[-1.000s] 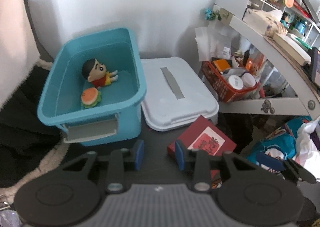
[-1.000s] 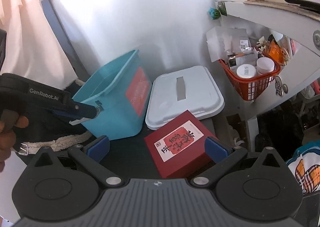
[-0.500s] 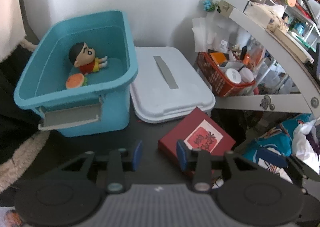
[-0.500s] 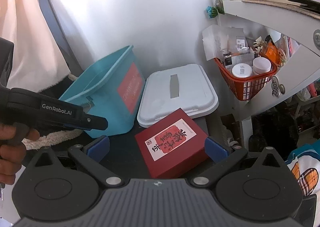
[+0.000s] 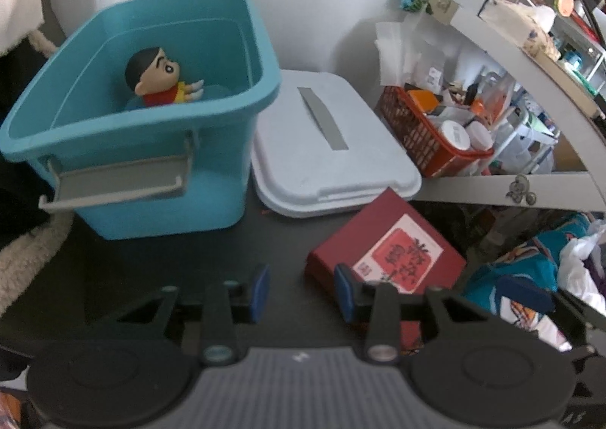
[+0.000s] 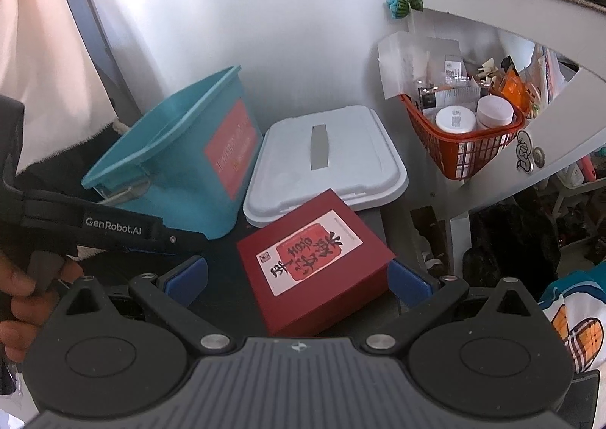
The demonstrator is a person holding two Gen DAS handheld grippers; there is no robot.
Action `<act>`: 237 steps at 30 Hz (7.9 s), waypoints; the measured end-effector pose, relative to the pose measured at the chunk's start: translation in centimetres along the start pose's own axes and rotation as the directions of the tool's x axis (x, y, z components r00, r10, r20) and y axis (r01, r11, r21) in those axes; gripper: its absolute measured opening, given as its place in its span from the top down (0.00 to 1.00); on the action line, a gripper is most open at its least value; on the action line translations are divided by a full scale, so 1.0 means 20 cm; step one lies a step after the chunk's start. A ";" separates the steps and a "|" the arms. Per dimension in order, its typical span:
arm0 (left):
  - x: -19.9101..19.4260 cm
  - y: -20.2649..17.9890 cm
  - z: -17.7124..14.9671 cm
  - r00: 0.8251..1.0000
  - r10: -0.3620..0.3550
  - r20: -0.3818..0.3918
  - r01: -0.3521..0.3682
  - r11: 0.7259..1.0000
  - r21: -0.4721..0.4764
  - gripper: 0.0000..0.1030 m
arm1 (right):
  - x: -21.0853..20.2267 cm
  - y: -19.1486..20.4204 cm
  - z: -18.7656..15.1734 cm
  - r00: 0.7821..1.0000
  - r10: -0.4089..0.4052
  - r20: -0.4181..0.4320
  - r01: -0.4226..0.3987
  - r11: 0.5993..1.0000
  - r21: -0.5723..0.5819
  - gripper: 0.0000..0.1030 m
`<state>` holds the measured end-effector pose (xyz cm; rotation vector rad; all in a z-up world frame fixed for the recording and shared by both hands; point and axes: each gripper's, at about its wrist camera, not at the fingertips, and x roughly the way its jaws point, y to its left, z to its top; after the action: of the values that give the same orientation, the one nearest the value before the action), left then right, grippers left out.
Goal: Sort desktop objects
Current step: 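Move the left tool toward the dark red box, then move the open right tool toward the dark red box on the table, then roll the right tool and close its fingers on the red box's sides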
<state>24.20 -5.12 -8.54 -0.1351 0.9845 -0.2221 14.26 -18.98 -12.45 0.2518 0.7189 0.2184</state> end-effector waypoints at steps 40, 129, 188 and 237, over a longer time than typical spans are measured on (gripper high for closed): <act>0.07 0.00 -0.11 0.992 -0.120 0.036 0.120 0.993 0.017 0.47 | 0.09 -0.03 -0.01 0.996 -0.092 -0.006 0.092 0.995 -0.029 0.00; 0.18 -0.10 -0.16 0.974 -0.225 -0.017 0.225 0.974 0.020 0.61 | 0.12 -0.12 -0.06 0.996 -0.054 -0.070 0.053 0.998 -0.026 0.66; 0.21 -0.22 -0.17 0.969 -0.247 -0.009 0.247 0.966 0.081 0.61 | 0.23 -0.53 -0.13 0.971 0.188 -0.146 -0.094 0.868 0.487 0.14; 0.19 -0.17 -0.14 0.960 -0.279 0.003 0.278 0.959 0.054 0.52 | 0.15 -0.51 -0.12 0.939 0.337 -0.067 -0.247 0.797 0.551 0.28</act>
<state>23.49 -9.50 -12.45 -0.2268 0.9463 -0.5056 16.04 -27.49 -19.12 0.8990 0.8951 0.3343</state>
